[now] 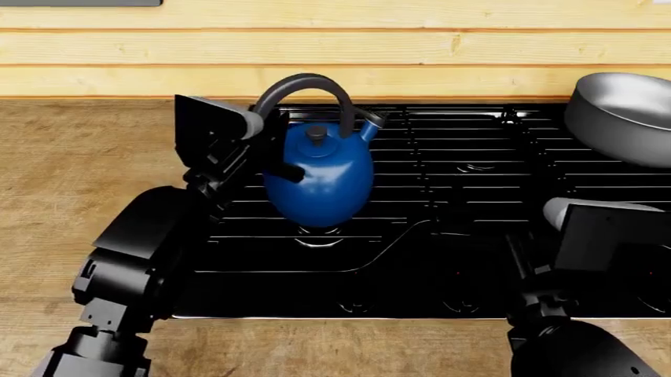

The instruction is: Pick the kettle from the counter and place it on a stove burner. Then turn the burner on.

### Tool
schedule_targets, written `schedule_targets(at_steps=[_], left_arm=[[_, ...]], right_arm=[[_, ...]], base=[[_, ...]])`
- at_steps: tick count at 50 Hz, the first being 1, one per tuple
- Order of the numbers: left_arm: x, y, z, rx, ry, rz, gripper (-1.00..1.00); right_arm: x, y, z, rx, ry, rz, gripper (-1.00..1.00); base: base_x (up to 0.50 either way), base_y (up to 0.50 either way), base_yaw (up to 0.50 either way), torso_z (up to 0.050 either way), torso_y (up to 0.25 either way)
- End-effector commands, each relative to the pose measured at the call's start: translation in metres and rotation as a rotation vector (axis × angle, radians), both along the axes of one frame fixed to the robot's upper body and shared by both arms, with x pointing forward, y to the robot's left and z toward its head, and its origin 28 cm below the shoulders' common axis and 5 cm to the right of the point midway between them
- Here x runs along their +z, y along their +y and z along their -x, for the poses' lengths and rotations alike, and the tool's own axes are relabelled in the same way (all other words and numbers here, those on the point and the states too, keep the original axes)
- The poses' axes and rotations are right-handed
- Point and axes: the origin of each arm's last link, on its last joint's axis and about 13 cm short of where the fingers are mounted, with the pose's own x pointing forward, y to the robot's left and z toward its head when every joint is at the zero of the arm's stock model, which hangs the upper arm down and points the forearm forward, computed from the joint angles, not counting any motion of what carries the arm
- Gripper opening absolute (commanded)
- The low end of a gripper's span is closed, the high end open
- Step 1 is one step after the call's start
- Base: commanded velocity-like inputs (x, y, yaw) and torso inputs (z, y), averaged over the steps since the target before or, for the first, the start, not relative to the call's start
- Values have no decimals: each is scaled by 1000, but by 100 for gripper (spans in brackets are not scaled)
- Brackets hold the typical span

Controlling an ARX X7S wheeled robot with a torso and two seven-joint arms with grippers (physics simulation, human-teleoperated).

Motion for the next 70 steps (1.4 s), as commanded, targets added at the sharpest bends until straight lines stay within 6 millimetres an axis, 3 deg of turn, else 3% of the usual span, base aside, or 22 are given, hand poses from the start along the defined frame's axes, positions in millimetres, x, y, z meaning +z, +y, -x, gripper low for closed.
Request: schedule_targets(at_steps=[1, 20, 21, 42, 50, 62, 70], left_arm=[[4, -1, -4, -5, -19, 29, -100], [-3, 0, -2, -33, 10, 42, -100], [-3, 0, -2, -39, 17, 48, 100], [0, 1, 1, -35, 8, 46, 100], [11, 5, 5, 20, -28, 60, 100], [13, 11, 19, 19, -40, 64, 100], [16, 16, 45, 19, -56, 74, 100]], right_arm=[[-3, 0, -2, -2, 9, 0, 100], [-2, 1, -3, 2, 7, 3, 100], [-2, 1, -3, 2, 8, 3, 100], [-2, 0, 0, 5, 6, -8, 100], [1, 1, 3, 12, -5, -16, 100], [6, 2, 8, 11, -14, -12, 100], [13, 3, 16, 16, -26, 2, 100]], base=[[0, 0, 0, 0, 0], [0, 0, 0, 0, 0], [0, 0, 0, 0, 0], [0, 0, 0, 0, 0], [0, 0, 0, 0, 0], [0, 0, 0, 0, 0], [0, 0, 0, 0, 0]])
